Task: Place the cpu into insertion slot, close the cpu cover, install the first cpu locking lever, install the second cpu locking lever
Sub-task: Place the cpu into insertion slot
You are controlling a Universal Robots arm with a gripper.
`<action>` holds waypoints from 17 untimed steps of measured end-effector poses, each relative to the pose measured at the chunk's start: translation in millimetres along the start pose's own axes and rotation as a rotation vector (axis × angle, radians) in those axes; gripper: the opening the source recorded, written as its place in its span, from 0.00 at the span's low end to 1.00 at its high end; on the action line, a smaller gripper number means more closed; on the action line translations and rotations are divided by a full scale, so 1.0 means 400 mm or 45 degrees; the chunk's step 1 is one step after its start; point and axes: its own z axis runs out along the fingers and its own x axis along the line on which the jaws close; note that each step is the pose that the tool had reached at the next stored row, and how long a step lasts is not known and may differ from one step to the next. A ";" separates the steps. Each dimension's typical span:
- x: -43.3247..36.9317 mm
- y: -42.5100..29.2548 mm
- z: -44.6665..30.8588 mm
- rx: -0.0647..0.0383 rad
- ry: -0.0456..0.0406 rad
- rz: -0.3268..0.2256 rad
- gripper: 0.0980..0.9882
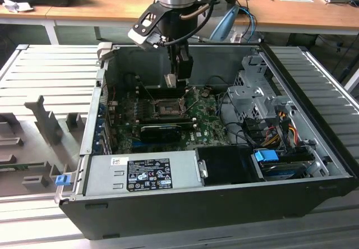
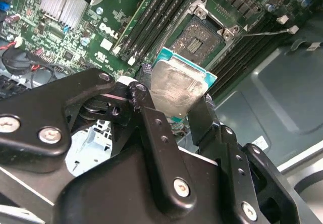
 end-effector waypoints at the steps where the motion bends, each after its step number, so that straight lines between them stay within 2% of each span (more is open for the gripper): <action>1: 0.000 -0.001 0.005 0.000 0.000 0.000 0.48; 4: 0.001 -0.011 0.018 0.000 -0.001 0.011 0.48; 6: 0.001 -0.012 0.035 -0.001 -0.007 0.085 0.48; 9: 0.002 -0.014 0.059 -0.001 -0.009 0.101 0.48; 17: 0.002 -0.016 0.078 -0.001 -0.009 0.101 0.48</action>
